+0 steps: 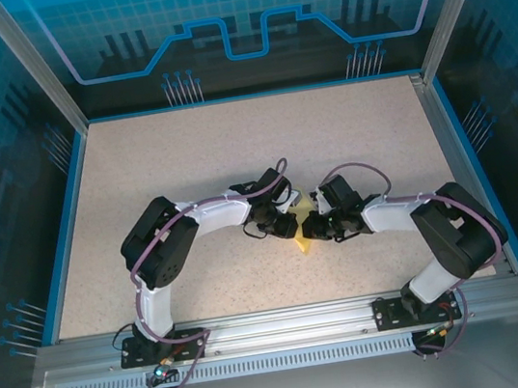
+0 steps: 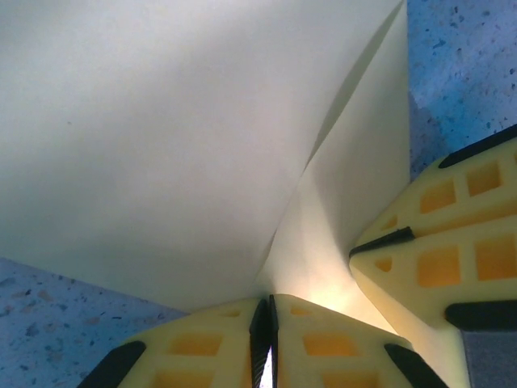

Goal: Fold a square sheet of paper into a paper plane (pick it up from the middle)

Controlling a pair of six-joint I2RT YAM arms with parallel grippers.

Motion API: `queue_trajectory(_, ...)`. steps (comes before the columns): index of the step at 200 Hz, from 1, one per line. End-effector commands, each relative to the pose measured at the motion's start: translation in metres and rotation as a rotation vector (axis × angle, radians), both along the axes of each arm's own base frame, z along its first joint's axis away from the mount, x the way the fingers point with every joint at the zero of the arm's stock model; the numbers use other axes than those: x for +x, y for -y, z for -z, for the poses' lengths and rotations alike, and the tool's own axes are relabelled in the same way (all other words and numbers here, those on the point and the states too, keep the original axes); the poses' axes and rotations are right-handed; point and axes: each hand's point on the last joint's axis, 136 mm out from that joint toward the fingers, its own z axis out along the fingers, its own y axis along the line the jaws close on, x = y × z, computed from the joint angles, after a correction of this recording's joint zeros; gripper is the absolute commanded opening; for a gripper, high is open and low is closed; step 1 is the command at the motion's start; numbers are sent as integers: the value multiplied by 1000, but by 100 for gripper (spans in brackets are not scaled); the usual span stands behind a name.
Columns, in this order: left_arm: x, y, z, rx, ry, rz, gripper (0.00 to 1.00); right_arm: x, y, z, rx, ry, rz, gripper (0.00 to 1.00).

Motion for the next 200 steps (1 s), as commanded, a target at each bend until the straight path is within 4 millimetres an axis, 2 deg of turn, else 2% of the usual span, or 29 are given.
queue_trajectory(1,-9,-50,70,246,-49,-31,15,-30,6,12,-42,-67,-57,10)
queue_trajectory(30,-8,-51,70,248,-51,-31,15,-41,14,15,-72,-87,-68,10)
queue_trajectory(48,-8,-50,70,247,-53,-30,15,-43,13,10,-59,-77,-70,10)
queue_trajectory(85,-8,-48,70,241,-58,-28,15,-34,-1,-16,10,-5,-46,10)
queue_trajectory(114,-8,-48,70,238,-59,-26,15,-27,-11,-23,34,27,-24,10)
queue_trajectory(153,-10,-49,71,240,-62,-23,15,-28,-17,-11,28,-2,-31,10)
queue_trajectory(200,-9,-48,72,237,-67,-24,15,-40,-23,-2,25,-25,-57,10)
